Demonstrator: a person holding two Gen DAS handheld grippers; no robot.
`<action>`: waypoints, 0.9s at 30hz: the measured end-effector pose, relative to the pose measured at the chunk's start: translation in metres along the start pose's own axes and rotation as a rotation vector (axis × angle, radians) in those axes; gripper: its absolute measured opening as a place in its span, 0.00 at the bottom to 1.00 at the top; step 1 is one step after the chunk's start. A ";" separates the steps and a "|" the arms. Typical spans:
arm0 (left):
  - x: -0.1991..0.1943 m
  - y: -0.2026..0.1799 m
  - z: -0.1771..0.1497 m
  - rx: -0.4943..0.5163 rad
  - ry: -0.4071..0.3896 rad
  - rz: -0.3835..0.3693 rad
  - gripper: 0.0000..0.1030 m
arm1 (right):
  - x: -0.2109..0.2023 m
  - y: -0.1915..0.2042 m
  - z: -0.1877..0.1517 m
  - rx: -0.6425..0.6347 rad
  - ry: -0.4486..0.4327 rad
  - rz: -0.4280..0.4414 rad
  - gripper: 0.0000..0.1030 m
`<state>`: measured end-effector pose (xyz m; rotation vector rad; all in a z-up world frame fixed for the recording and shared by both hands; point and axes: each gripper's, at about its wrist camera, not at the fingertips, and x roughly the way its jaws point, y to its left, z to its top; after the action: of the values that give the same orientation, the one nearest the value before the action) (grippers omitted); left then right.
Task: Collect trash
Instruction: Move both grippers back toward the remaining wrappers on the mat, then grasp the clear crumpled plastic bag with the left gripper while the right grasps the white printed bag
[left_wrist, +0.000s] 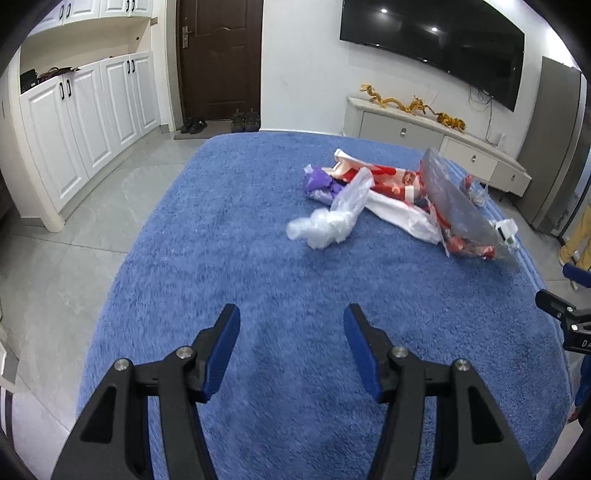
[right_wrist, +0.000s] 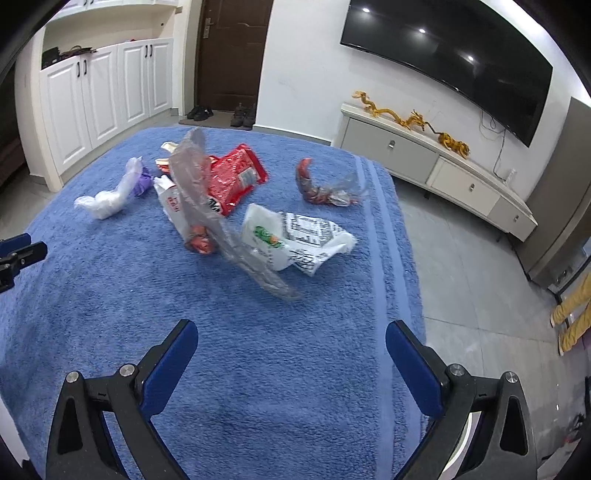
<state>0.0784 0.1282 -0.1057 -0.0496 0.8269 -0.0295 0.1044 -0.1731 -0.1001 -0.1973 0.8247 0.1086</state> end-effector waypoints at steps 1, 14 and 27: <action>0.000 0.001 0.003 0.005 -0.006 -0.004 0.55 | -0.001 -0.003 0.001 0.006 0.001 0.000 0.98; 0.044 -0.021 0.067 0.148 -0.030 -0.101 0.58 | 0.002 -0.039 0.036 0.061 -0.020 0.004 0.86; 0.090 -0.022 0.078 0.120 0.036 -0.141 0.57 | 0.045 -0.010 0.084 -0.014 0.005 0.080 0.82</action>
<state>0.1969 0.1049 -0.1182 0.0057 0.8554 -0.2129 0.1970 -0.1633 -0.0767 -0.1774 0.8375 0.1893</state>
